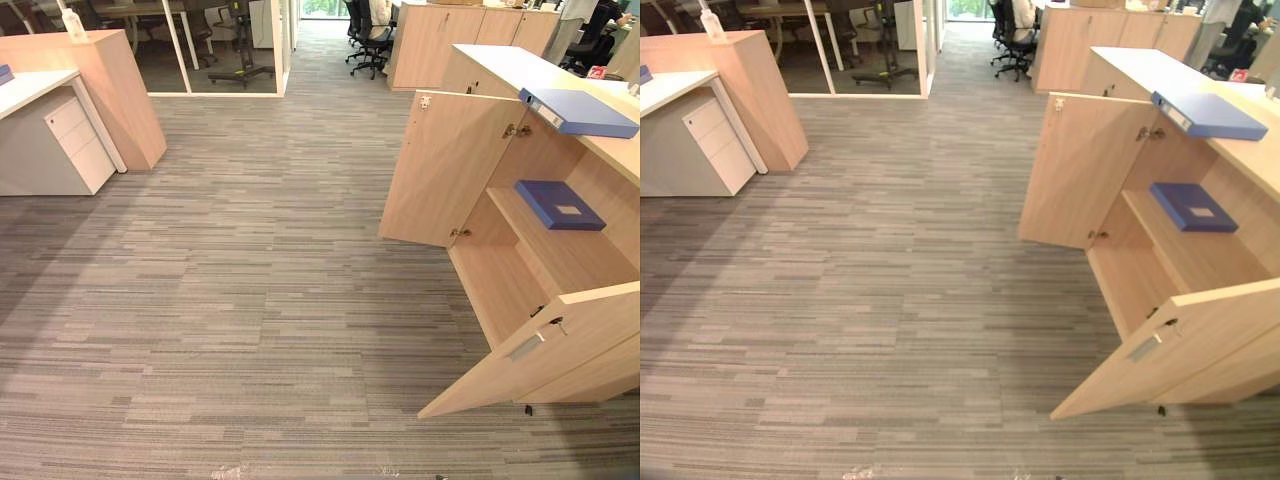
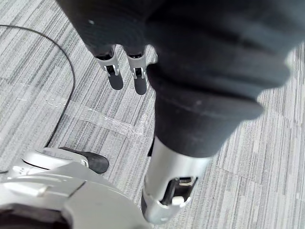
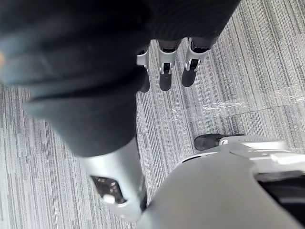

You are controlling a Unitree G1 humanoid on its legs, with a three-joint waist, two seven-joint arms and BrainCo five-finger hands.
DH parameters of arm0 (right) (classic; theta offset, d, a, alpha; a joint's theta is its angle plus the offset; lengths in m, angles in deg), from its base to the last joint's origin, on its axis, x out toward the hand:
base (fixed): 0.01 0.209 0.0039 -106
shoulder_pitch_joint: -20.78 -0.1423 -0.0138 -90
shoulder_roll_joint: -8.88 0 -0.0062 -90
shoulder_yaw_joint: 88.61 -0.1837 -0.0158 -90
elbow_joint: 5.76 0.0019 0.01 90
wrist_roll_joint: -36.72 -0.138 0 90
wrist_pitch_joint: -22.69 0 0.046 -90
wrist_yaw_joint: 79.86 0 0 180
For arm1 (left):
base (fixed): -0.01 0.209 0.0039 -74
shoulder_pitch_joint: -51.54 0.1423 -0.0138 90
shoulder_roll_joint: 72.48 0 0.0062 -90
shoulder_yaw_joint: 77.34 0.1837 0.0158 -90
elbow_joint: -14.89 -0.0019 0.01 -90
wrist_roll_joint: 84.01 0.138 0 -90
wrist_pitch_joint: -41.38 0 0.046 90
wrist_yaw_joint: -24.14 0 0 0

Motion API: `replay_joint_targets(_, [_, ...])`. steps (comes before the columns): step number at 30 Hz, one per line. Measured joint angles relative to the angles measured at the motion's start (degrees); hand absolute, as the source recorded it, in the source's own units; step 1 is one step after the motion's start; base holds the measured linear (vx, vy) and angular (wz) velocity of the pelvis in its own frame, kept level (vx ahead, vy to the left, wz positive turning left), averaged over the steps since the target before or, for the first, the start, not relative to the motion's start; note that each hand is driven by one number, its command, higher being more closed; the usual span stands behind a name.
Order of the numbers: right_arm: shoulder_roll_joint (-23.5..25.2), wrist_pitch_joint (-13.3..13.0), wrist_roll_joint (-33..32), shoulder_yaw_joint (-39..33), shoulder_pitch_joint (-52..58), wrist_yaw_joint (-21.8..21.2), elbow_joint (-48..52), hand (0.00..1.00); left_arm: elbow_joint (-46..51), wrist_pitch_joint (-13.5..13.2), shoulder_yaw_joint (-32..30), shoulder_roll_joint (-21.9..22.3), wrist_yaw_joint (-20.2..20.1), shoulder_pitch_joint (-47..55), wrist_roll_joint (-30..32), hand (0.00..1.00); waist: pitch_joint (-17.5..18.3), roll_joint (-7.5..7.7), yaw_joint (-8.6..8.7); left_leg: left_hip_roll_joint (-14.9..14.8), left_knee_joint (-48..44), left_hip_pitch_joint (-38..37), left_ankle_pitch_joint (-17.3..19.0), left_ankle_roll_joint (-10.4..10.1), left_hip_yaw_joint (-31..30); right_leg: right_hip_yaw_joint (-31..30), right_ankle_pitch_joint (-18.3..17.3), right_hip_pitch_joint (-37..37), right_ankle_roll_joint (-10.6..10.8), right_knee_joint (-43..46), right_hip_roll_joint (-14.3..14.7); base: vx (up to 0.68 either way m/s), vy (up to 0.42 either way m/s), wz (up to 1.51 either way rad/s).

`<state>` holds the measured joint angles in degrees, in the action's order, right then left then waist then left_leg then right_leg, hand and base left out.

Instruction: Walk over to the cabinet, pick up the folder, carry it to the office cabinet, place the folder inside the office cabinet, then close the office cabinet door

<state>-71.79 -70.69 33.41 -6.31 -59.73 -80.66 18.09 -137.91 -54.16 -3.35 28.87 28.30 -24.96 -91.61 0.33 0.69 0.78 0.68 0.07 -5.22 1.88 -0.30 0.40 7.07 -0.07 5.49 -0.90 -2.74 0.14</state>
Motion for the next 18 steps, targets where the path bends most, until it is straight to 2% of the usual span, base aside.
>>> replay_joint_targets(7, [0.04, -0.16, -0.08, -0.07, -0.75, -0.08, -1.01, 0.00, 0.02, -0.87, 0.04, 0.12, -1.43, -0.07, -4.21, 0.00, -0.67, 0.11, 0.05, 0.06, 0.76, -1.42, -0.02, -0.05, -0.02, 0.12, -0.02, 1.52, 1.62, -0.84, -0.12, 0.00, 0.000, 0.00])
replay_joint_targets(18, [0.13, -0.18, -0.27, -0.21, -0.78, -0.12, -1.01, 0.00, 0.34, -1.90, 0.19, 0.25, -0.79, -0.44, -2.40, 0.00, -0.99, 0.44, 0.06, -0.02, 1.07, -1.34, -0.09, -0.16, -0.27, 0.56, -0.02, 1.51, 1.56, -1.11, -0.03, -0.01, -0.001, 0.00])
